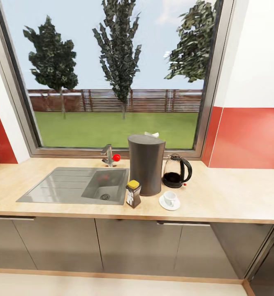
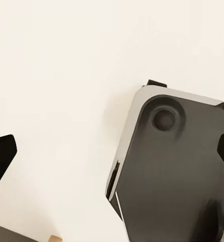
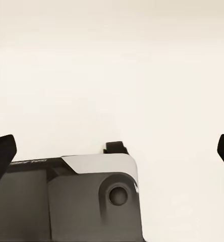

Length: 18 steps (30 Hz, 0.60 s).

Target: Set up a coffee station on the kitchen countertop: keep the coffee maker on the countertop, move the bottle of coffee from the kitchen shelf to the counter next to the coffee maker, place a paper coffee filter on top of the coffee maker, put the saucer next to the coffee maker with the coffee cup on the saucer, and place the electric kettle next to the coffee maker.

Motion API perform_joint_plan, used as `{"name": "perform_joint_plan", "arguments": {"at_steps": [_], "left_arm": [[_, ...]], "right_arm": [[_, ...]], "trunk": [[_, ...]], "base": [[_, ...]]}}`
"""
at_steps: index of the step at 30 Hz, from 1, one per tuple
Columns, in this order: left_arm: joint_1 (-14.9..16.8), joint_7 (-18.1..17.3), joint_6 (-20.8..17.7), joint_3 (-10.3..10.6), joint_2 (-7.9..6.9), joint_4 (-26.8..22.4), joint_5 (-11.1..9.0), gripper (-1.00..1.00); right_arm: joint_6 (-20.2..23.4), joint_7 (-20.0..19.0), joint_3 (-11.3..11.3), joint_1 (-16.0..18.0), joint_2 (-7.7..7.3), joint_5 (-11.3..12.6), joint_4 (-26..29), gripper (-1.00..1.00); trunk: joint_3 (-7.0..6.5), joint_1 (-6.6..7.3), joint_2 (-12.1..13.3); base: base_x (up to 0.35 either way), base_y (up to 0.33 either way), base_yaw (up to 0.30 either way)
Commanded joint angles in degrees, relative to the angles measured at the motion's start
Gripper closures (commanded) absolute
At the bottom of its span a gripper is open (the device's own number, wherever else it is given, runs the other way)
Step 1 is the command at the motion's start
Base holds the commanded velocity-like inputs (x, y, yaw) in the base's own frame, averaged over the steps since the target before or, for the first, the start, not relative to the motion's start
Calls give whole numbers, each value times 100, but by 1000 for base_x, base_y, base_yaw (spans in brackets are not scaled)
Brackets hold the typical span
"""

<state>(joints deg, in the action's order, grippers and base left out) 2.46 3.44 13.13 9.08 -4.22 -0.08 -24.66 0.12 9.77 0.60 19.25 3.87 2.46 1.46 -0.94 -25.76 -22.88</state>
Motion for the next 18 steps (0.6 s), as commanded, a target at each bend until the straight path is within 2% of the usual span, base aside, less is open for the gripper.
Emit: {"name": "perform_joint_plan", "arguments": {"at_steps": [1, 12, 18], "left_arm": [[0, 20, 10, 48, 0, 0, -30, -100], [0, 19, 7, 37, 0, -1, -21, -100], [0, 24, 13, 35, 0, -1, -29, -100]], "right_arm": [[2, 16, 3, 0, -2, 26, 3, -100], [-41, 20, 1, 0, -173, 39, 18, -100], [-89, 16, 1, 0, -172, 50, 18, -100]], "trunk": [[2, -2, -4], [2, -2, -4], [2, -2, -4]], "base": [[0, 0, 0], [0, 0, 0], [0, 0, 0]]}}
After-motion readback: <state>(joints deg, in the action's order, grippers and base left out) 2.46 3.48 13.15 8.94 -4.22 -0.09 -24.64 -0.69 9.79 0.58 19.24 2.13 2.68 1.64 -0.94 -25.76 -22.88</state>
